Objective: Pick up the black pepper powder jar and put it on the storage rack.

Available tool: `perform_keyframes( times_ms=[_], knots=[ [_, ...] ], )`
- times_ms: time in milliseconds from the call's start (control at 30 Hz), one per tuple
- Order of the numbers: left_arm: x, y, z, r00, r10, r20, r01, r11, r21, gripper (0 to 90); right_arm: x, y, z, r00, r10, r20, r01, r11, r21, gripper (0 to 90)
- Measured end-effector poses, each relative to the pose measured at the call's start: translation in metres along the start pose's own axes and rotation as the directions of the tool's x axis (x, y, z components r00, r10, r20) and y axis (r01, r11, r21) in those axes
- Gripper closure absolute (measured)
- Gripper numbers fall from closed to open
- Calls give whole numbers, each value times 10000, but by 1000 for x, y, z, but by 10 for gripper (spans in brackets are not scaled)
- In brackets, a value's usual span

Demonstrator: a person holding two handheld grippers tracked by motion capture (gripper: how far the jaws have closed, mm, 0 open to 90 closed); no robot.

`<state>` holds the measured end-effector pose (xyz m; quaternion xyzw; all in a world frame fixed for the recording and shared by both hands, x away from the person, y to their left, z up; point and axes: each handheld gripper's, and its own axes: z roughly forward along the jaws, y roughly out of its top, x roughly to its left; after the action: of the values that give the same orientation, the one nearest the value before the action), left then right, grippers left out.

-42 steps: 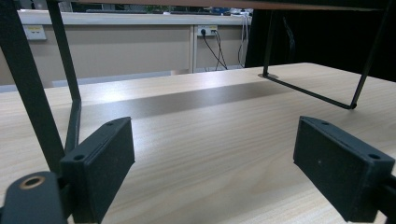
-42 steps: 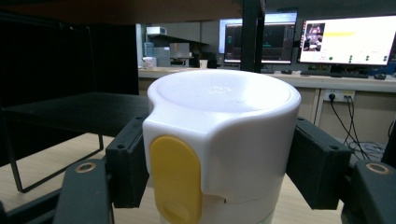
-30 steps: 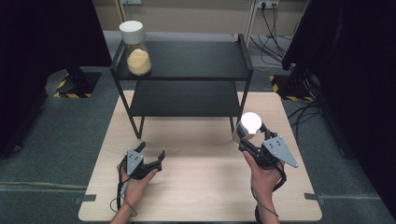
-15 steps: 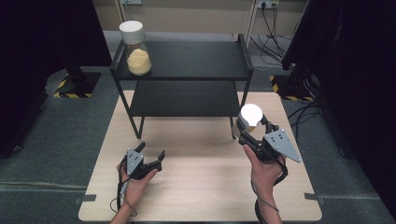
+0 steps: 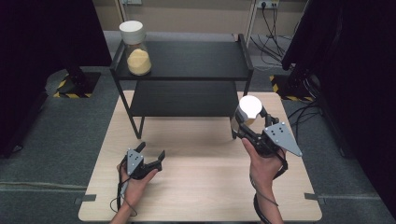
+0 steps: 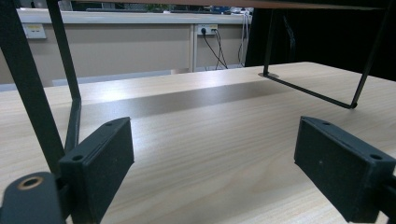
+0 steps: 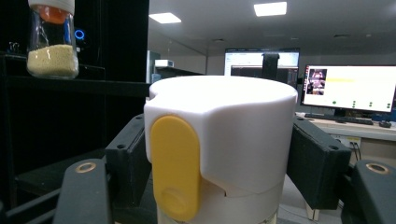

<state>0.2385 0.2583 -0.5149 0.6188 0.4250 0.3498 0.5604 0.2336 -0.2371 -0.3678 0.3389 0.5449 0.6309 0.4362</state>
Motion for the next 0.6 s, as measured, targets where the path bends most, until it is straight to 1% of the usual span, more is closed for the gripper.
perform_keyframes(
  times_ms=[367, 467, 600],
  knots=[
    [0, 0, 0, 10000, 25, 1, -25, 10000, 0, 116, 3, 12, 7, 9999, 99, -23, -100, 9993, -372, 309],
    [0, 0, 0, 10000, 33, 8, -33, 10000, 13, 116, 4, 18, 11, 10000, -1, -52, -2, 9986, -525, 309],
    [0, 0, 0, 10000, 45, 6, -45, 10000, 8, 116, 5, 22, 13, 10000, -29, -77, 25, 9983, -582, 309]
  ],
)
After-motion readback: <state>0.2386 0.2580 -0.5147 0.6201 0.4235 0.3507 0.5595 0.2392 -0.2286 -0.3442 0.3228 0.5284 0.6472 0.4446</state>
